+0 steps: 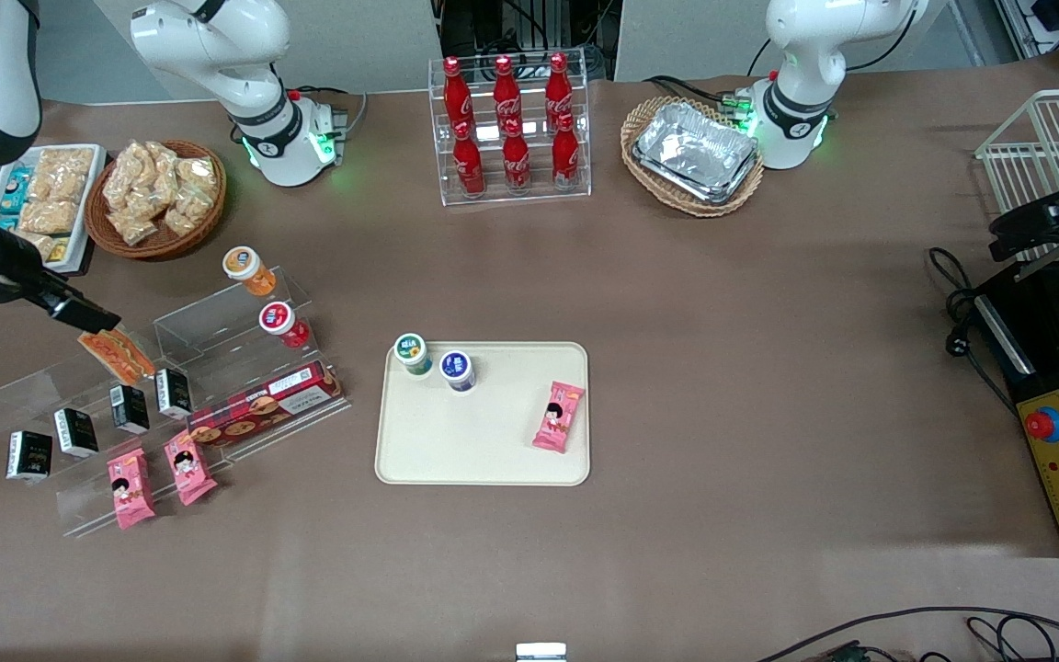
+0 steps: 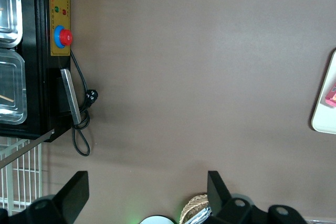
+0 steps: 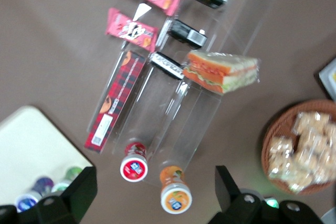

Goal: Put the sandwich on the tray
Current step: 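Move the right gripper toward the wrapped sandwich on the acrylic rack, then lower the right gripper onto the wrapped sandwich and close on it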

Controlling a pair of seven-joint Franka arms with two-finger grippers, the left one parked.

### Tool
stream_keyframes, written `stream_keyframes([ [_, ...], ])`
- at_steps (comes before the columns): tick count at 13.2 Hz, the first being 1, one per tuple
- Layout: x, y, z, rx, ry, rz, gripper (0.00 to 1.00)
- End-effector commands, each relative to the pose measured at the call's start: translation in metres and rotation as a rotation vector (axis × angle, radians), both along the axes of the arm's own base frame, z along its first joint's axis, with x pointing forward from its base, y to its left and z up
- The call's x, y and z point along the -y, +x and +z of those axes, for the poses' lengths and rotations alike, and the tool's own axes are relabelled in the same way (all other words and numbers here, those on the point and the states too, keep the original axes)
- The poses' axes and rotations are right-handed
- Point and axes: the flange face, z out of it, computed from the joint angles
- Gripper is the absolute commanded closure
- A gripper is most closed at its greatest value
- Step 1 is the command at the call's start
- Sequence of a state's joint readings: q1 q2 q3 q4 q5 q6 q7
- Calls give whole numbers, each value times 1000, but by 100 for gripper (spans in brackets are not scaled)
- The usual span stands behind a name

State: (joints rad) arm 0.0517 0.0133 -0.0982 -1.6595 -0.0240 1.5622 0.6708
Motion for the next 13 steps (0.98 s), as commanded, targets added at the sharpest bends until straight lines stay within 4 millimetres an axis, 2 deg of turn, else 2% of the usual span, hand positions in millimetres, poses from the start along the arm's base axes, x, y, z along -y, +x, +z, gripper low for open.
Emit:
stream_keyframes([
  [1, 20, 14, 1, 9, -55, -311, 0],
  [2, 29, 15, 0, 14, -63, -410, 0],
  [5, 42, 22, -7, 45, -80, -631, 0],
  [13, 86, 28, -35, 19, -81, -825, 0],
])
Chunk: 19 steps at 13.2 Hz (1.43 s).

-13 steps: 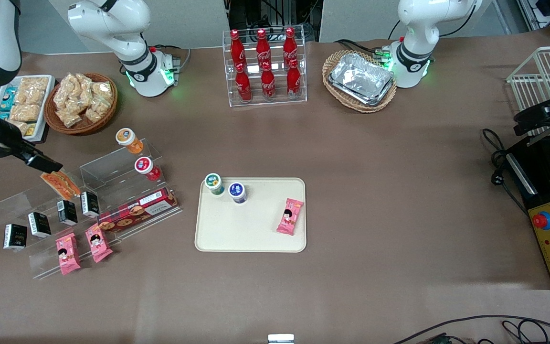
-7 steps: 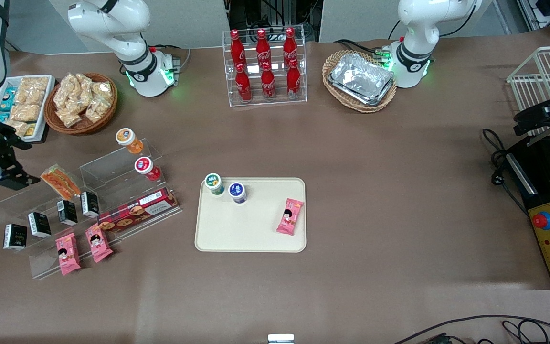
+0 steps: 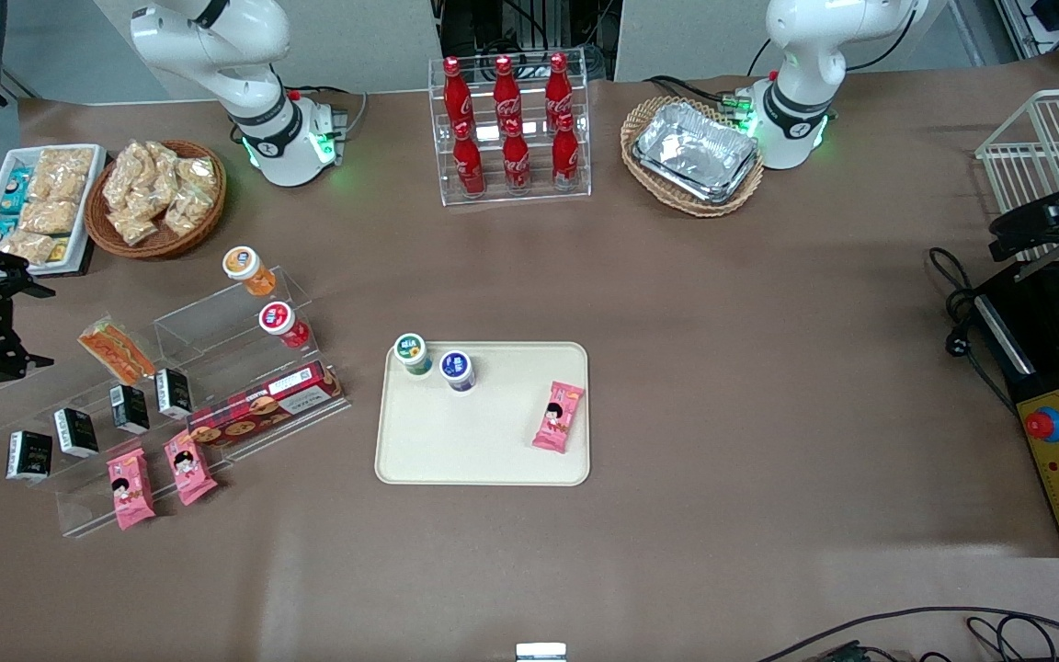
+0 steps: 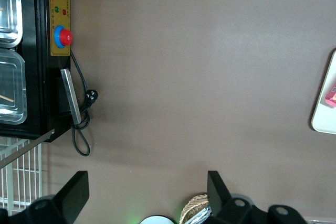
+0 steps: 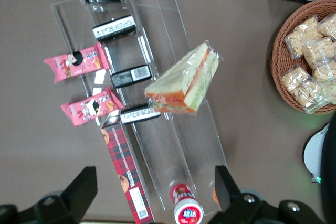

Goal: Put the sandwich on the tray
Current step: 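Lower the right gripper onto the wrapped sandwich and close on it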

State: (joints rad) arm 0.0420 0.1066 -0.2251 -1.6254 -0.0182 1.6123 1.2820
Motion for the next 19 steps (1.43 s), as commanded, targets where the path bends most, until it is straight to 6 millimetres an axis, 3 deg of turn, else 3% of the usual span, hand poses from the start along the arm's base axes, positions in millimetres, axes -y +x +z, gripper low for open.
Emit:
stream_keyframes([
  [1, 15, 7, -7, 16, -2, -96, 0],
  [4, 33, 5, -24, -2, -7, -154, 0],
  [7, 54, 0, -49, 33, -34, -397, 0],
  [11, 73, -14, -82, 48, -22, -592, 0],
  [14, 72, -24, -102, 19, -2, -637, 0],
  [19, 62, -55, -127, 17, 13, -694, 0],
])
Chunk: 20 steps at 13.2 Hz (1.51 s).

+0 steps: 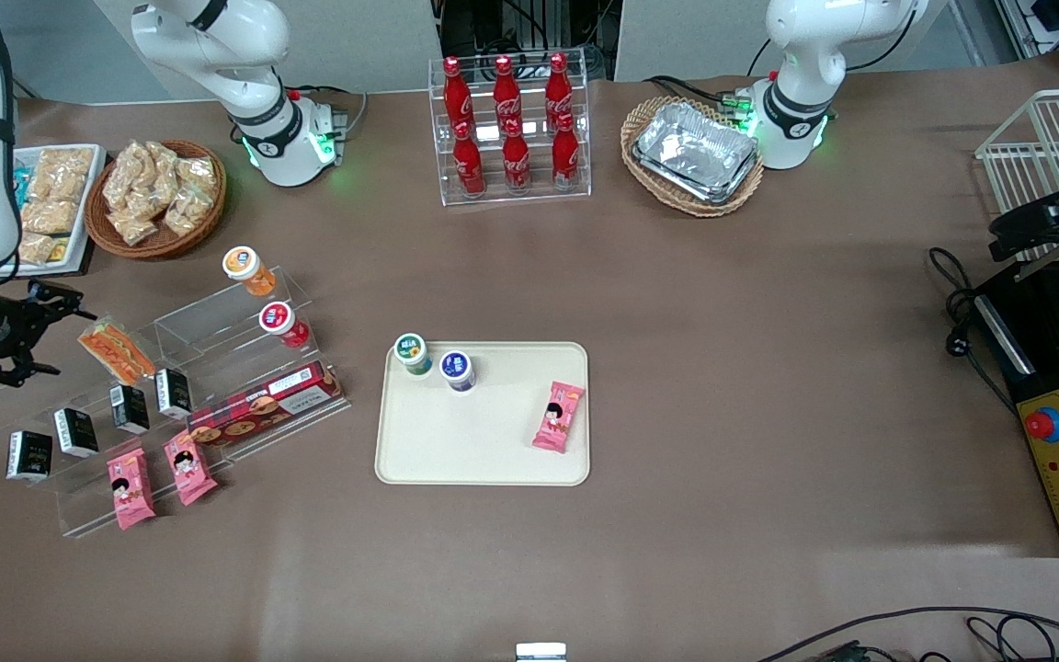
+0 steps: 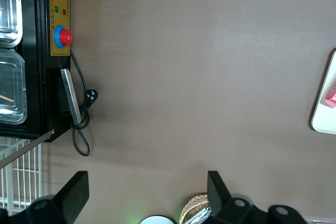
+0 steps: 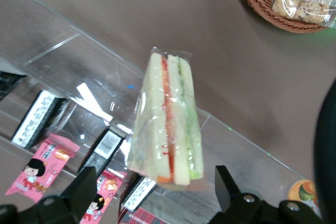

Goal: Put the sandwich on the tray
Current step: 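Lower the right gripper onto the wrapped sandwich and close on it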

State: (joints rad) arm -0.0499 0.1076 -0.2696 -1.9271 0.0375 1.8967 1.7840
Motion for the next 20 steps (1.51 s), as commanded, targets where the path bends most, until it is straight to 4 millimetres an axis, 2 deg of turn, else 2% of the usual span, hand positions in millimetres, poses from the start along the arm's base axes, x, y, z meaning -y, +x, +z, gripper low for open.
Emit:
stream_keyframes([
  [1, -9, -29, -13, 43, 17, -43, 0],
  [4, -12, -48, -34, 81, 37, -72, 0],
  [7, -14, -47, -42, 103, 23, -67, 4],
  [8, -15, -45, -46, 113, 9, -58, 14],
  [9, -13, -43, -48, 127, 2, -60, 28],
  [10, -13, -41, -49, 140, -3, -61, 37],
  [12, -9, -39, -51, 157, -19, -53, 40],
  [13, -8, -38, -52, 154, -42, -32, 56],
  [14, -8, -38, -53, 151, -59, -15, 67],
  [15, -8, -38, -52, 154, -65, -9, 73],
  [17, -12, -35, -40, 170, -76, 17, 77],
  [18, -15, -35, -29, 183, -80, 40, 82],
  [20, -20, -37, 3, 223, -77, 124, 83],
])
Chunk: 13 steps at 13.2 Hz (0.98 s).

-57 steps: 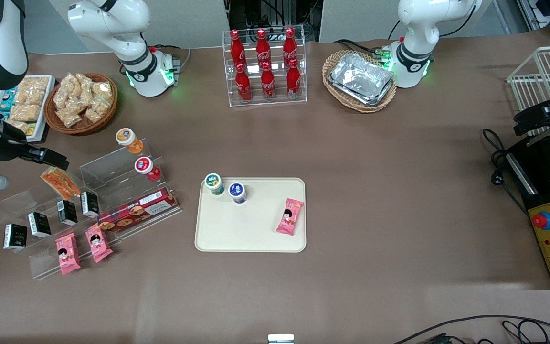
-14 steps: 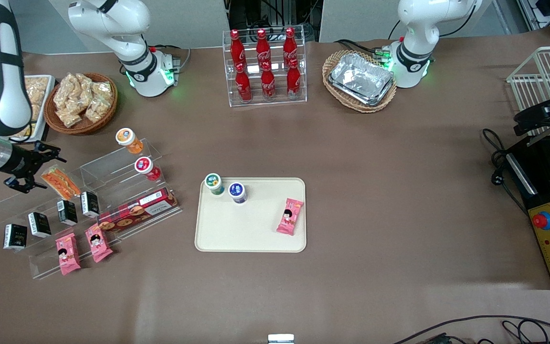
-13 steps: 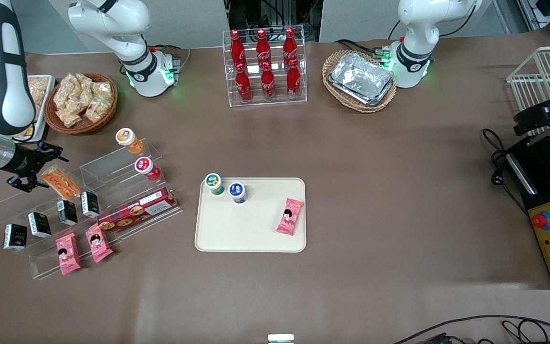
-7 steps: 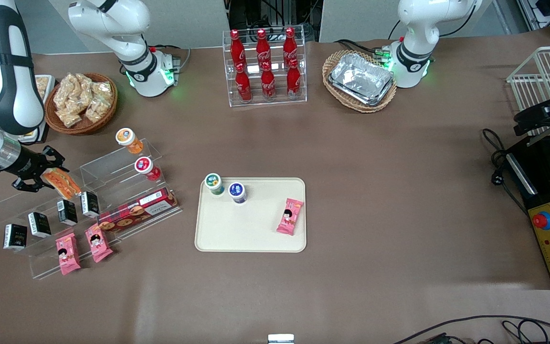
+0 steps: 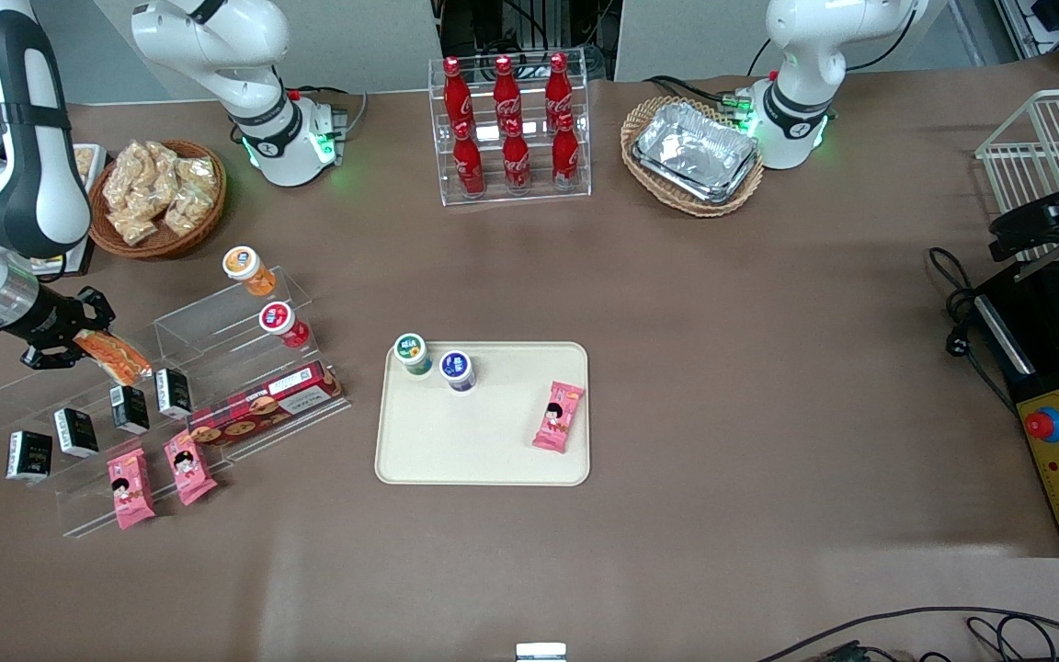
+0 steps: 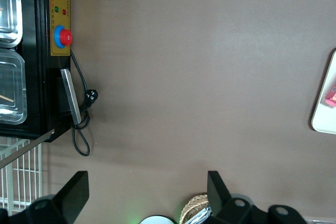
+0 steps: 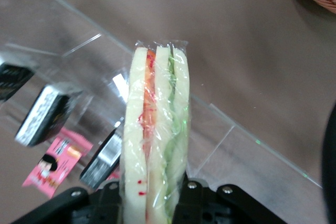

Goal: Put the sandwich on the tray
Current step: 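Lift the sandwich off the rack and carry it over the cream tray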

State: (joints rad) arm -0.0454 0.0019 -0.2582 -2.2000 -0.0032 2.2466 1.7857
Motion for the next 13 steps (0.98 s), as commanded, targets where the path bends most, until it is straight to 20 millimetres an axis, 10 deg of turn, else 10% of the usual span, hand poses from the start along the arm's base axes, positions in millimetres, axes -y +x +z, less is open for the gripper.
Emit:
stream_keyframes([
  [1, -17, -9, 58, 63, -20, 159, 83],
  [13, -213, 26, 157, 30, 78, 637, 98],
])
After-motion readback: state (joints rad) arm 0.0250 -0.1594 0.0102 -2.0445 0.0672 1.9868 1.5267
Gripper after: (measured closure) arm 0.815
